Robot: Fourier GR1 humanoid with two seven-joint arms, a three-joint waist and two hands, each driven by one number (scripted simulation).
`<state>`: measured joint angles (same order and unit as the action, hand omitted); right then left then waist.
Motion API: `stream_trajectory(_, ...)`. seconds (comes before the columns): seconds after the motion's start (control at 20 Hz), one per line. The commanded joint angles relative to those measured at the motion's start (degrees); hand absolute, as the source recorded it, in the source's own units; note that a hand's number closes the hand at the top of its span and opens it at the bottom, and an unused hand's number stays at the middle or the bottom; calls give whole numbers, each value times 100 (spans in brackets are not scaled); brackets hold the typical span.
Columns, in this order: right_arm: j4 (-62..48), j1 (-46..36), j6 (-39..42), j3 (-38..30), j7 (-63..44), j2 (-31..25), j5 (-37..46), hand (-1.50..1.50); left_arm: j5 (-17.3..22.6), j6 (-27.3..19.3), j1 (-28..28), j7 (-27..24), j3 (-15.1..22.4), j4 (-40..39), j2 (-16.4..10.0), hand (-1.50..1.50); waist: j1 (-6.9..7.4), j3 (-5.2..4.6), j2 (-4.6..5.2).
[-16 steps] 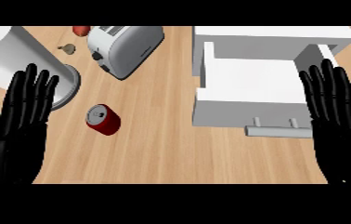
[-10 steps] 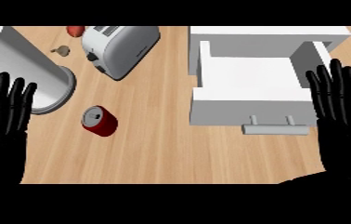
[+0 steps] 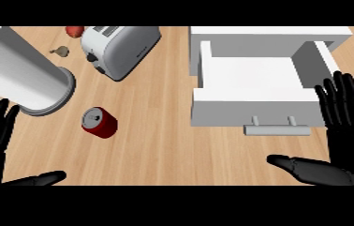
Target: Pick up the can, place it into the drawer and close the drawer
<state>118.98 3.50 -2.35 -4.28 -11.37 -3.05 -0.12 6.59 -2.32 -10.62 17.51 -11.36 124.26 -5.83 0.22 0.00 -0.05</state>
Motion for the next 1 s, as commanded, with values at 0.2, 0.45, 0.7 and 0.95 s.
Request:
stream_trajectory(0.2, -456, -352, 50, -222, -117, -136, -66, -150, -105, -55, 316, 333, -1, 2, 55, -150, -10, 0, 4)
stream_trajectory(0.45, -382, -75, 354, -636, 170, -277, -544, -150, -182, -73, 945, 230, -136, -997, -80, -150, -46, 0, 10)
stream_trajectory(0.7, 12, 136, 461, -815, 109, -338, -695, -150, -467, -6, 349, -173, 234, -873, 294, -150, -26, 0, 2)
stream_trajectory(0.95, 259, 138, 266, -666, -112, -185, -555, -150, -602, 52, 149, -1018, 260, -1932, 463, -150, -27, -3, 5)
